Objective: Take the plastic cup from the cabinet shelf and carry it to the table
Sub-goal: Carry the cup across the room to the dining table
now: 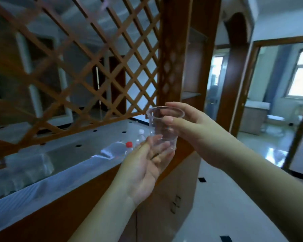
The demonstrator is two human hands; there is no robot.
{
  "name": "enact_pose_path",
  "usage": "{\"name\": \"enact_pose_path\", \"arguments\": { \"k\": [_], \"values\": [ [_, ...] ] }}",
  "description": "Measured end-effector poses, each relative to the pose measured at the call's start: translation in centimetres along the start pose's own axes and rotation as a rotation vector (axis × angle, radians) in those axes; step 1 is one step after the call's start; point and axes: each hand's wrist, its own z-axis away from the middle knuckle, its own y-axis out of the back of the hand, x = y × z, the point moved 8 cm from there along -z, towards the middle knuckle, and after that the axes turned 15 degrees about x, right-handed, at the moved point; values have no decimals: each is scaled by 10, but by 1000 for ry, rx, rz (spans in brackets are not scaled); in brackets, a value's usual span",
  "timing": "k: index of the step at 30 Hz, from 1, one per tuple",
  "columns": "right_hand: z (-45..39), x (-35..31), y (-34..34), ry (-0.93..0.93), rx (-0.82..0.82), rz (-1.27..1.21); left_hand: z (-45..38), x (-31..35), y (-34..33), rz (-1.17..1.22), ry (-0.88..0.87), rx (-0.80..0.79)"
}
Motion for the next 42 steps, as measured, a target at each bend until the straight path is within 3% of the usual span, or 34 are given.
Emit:
{"name": "enact_pose_path", "arguments": {
  "k": [20, 30, 42],
  "values": [
    [113, 56, 447, -181, 581, 185, 38, -366, -307, -193, 487, -316],
    [145, 95, 546, -184, 723, 229, 35, -462, -367, -364, 497, -425],
    [108, 184, 618, -231, 894, 201, -60, -545, -405, -438, 583, -545]
  ]
}}
